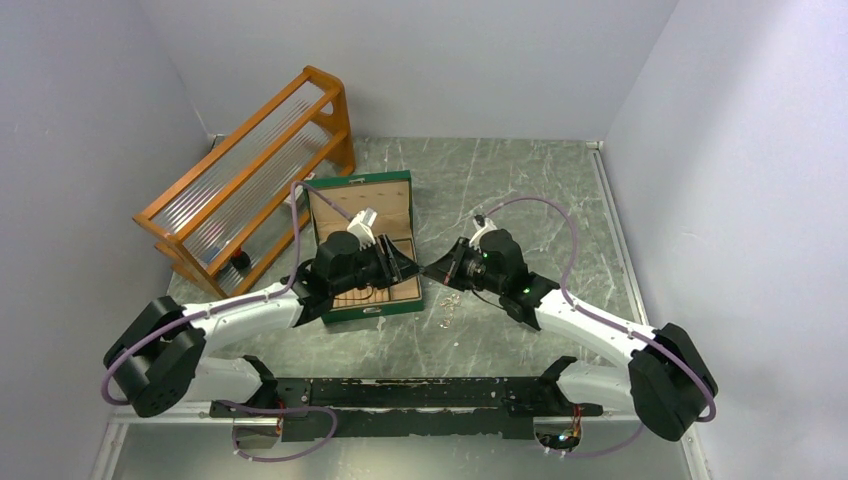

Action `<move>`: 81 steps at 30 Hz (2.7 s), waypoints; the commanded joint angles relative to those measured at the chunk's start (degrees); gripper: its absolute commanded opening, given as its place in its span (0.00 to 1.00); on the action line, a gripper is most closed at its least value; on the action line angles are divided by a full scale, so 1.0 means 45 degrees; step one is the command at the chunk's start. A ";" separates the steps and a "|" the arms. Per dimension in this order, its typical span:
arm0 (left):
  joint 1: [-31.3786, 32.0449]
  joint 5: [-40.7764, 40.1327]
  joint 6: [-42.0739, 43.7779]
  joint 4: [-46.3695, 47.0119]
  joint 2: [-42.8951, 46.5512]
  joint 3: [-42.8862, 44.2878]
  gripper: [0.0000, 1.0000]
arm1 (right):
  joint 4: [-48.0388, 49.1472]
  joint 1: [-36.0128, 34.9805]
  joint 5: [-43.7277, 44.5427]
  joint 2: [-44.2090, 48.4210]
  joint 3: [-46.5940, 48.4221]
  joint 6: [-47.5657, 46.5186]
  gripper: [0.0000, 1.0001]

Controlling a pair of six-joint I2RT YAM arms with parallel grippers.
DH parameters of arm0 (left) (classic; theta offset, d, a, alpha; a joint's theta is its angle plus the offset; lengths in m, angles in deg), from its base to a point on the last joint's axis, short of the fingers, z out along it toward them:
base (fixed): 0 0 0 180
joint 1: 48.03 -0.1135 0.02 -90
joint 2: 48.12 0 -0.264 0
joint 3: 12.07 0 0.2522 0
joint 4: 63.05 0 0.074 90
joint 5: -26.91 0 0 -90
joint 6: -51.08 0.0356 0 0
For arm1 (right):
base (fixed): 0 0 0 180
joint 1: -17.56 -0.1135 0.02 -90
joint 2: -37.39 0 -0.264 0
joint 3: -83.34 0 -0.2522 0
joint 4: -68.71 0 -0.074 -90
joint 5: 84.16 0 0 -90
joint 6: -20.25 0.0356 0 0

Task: Organize the mixed jewelry

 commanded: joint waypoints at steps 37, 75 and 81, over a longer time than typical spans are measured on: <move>0.0090 0.1011 0.0258 0.1438 -0.0147 -0.0391 0.05 | 0.0786 0.0055 0.0022 -0.0376 0.0163 0.0366 0.02; -0.2723 0.9950 0.4803 -0.1508 0.1688 0.2915 0.05 | 0.2751 0.0423 -0.5117 0.2529 0.1191 -0.1494 0.53; -0.2730 1.0709 0.4274 -0.0240 0.1990 0.2684 0.05 | 0.3061 0.0431 -0.5570 0.2268 0.1278 -0.1495 0.52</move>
